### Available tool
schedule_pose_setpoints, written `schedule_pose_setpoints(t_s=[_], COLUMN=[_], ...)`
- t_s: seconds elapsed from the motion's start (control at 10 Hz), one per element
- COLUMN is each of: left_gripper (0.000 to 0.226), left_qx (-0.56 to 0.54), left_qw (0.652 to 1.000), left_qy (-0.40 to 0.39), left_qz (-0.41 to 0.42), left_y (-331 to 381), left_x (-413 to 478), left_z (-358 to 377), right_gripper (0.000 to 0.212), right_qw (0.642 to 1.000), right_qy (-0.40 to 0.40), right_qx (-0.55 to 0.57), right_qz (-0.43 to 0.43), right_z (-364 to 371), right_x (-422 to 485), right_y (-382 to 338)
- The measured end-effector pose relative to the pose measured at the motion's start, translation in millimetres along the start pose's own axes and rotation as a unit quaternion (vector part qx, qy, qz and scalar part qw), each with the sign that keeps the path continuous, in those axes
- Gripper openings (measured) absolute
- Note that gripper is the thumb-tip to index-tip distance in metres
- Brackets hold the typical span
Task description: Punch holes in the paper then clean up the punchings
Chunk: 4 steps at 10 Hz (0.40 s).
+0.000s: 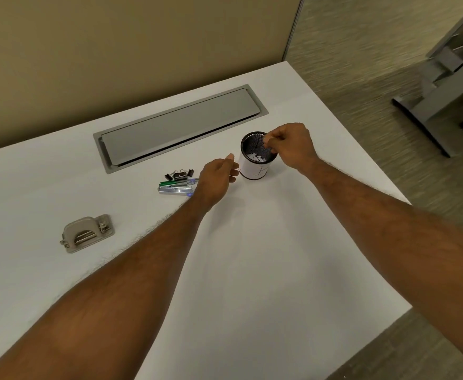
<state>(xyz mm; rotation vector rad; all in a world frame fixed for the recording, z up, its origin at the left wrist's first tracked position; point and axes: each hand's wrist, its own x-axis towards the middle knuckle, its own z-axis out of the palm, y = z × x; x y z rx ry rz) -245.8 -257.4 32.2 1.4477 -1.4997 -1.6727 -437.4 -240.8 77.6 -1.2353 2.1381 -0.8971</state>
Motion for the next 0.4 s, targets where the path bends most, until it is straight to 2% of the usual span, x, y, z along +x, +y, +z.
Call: schedule_pose_setpoints(t_s=[0.2,0.4], left_gripper=[0.051,0.054], left_qx=[-0.012,-0.013], left_qw=[1.000,0.999], left_qy=[0.011,0.023], left_qz=[-0.017,-0.019], left_y=[-4.8,-7.7], left_x=[-1.3,-8.1], left_z=[-4.1,-8.8], right_gripper=[0.009,0.015], right_qw=[1.000,0.999], right_qy=[0.011,0.003], right_qx=[-0.014,-0.013], right_qz=[-0.015,-0.039], right_z=[-3.2,-4.2], right_x=[4.1,-2.1], right_y=[-2.6,-3.2])
